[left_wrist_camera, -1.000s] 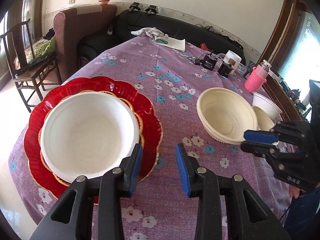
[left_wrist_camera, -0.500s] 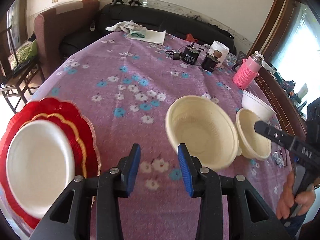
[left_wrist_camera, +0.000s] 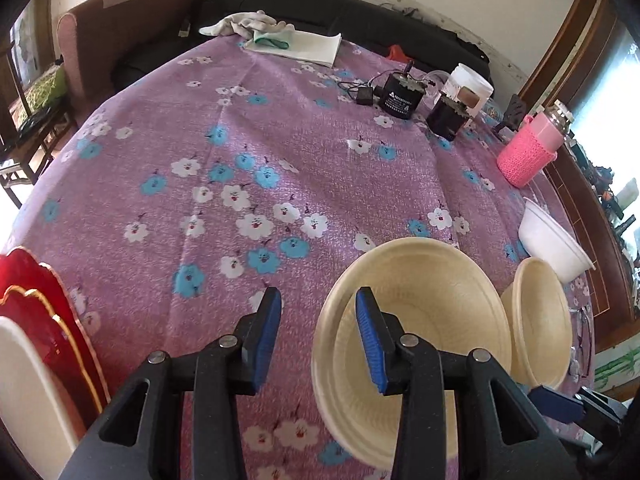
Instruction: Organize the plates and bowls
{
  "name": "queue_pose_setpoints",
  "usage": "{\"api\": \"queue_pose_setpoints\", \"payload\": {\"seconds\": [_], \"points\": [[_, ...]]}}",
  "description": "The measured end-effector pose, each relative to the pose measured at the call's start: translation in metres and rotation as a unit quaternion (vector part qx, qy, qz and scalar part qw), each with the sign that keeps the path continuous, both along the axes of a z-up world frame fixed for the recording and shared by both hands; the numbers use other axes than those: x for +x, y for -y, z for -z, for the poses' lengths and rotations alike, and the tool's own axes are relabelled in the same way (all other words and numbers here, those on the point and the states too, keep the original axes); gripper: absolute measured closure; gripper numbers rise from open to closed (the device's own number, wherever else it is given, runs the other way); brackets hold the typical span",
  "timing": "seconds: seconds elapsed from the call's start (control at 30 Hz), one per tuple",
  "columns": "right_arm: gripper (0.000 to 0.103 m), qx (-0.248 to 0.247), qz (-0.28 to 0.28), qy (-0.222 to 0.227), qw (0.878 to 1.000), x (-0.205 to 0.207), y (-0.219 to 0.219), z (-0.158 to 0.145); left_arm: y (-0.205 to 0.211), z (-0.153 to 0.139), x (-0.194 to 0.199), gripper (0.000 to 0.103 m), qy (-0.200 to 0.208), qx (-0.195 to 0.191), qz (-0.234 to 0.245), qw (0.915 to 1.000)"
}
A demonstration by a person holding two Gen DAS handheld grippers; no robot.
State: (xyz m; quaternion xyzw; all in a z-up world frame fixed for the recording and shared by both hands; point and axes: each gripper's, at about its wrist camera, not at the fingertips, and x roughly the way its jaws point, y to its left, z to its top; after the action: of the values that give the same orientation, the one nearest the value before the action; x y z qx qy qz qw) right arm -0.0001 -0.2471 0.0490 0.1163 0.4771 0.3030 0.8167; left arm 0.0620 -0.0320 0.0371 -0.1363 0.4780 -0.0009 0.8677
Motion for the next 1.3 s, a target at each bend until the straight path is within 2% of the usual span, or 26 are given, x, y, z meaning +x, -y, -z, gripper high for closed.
{"api": "queue_pose_setpoints", "payload": {"seconds": [0.03, 0.07, 0.13, 0.3, 0.43, 0.53, 0.6, 0.67, 0.8, 1.17, 1.3], "points": [[0.054, -0.005, -0.001, 0.000, 1.000, -0.001, -0.001, 0.001, 0.001, 0.002, 0.001, 0.074, -0.002, -0.001, 0.002, 1.0000], [0.054, -0.007, -0.004, -0.004, 1.000, -0.002, -0.001, 0.003, 0.003, 0.005, 0.001, 0.084, -0.004, -0.005, 0.008, 0.9999], [0.054, -0.011, -0.011, -0.014, 1.000, 0.000, -0.004, 0.008, 0.004, 0.006, 0.000, 0.088, -0.005, -0.006, 0.010, 0.9999], [0.054, -0.002, -0.004, -0.031, 1.000, 0.005, -0.007, 0.023, 0.007, 0.003, -0.013, 0.089, 0.006, -0.003, 0.013, 0.9999], [0.054, 0.004, 0.023, -0.018, 1.000, 0.009, -0.003, 0.028, 0.010, 0.003, -0.019, 0.089, 0.007, -0.004, 0.021, 0.9998], [0.069, -0.001, 0.036, -0.002, 0.999, 0.011, -0.003, 0.032, 0.013, 0.002, -0.020, 0.089, 0.013, 0.012, 0.024, 0.9996], [0.070, -0.010, 0.038, 0.015, 0.999, 0.009, -0.005, 0.031, 0.012, 0.003, -0.018, 0.084, 0.015, 0.017, 0.024, 0.9995], [0.072, -0.017, 0.038, 0.028, 0.999, 0.010, -0.007, 0.030, 0.013, 0.006, -0.013, 0.084, 0.017, 0.021, 0.026, 0.9993], [0.074, -0.036, 0.045, 0.040, 0.998, 0.010, -0.008, 0.031, 0.019, 0.006, -0.021, 0.090, 0.026, 0.043, 0.029, 0.9983], [0.073, -0.035, 0.044, 0.041, 0.998, 0.011, -0.007, 0.034, 0.016, 0.003, -0.046, 0.088, 0.033, 0.032, 0.024, 0.9986], [0.079, -0.032, 0.039, 0.051, 0.997, 0.006, -0.009, 0.030, 0.011, 0.002, -0.055, 0.088, 0.035, 0.027, 0.019, 0.9989]]}}
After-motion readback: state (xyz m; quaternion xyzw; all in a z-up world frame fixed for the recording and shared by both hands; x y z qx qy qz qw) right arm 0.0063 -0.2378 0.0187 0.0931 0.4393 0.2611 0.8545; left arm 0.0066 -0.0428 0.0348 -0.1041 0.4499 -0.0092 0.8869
